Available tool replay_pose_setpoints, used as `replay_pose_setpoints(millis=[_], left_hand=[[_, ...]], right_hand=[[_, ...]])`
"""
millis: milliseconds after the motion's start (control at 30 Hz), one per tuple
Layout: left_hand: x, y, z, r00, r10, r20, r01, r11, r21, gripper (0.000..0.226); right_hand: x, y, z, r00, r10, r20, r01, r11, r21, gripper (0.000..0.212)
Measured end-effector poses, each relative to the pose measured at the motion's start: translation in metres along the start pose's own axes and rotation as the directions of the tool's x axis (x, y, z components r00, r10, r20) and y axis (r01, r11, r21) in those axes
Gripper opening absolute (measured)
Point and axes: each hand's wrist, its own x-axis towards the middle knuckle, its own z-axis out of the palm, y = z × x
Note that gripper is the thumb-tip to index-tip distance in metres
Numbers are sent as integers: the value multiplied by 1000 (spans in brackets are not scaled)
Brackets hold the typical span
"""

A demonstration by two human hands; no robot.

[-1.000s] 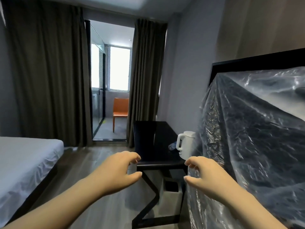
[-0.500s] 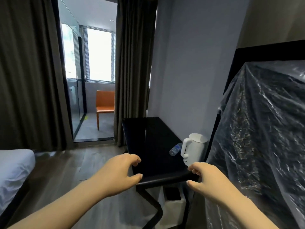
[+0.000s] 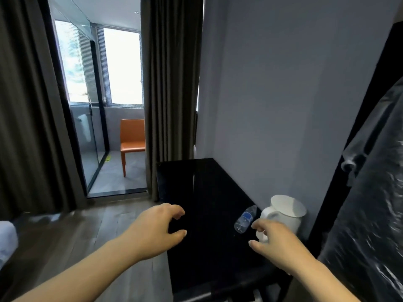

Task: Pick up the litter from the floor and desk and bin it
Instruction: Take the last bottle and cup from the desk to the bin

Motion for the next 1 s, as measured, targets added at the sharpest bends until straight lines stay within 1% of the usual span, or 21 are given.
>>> replay_pose_setpoints(millis=[100,233,333,500,600,767,933,1000], left_hand=[[47,-20,17,999,-5,34,5,1000,-20,49],[103,-48,44,994,1,105,5,998,-57,49],[149,-75,63,988,26,150,-14,997,-81,49],[236,-124,101,965,94,243,-58,987,-153,50],[291,-149,124,943,137,304,-81,978,-191,51],[368,-182,171,902,190,387,-106,968,-230,53],[424,-204,228,875,220,431,-126,963,-236,52],[440,-213,251,859,239,453,-137,960,-246,51]], right_hand=[[47,13,13,999,36,5,-36,999,15,40],[99,28,38,993,107,47,-109,993,42,48],[138,36,57,984,170,62,-172,985,28,53],[201,51,93,946,313,85,-316,948,21,50],[241,63,119,898,429,103,-434,900,41,53],[308,92,165,789,605,108,-614,783,100,53],[365,126,214,646,761,63,-760,633,145,57],[383,139,233,582,811,66,-809,569,146,59]])
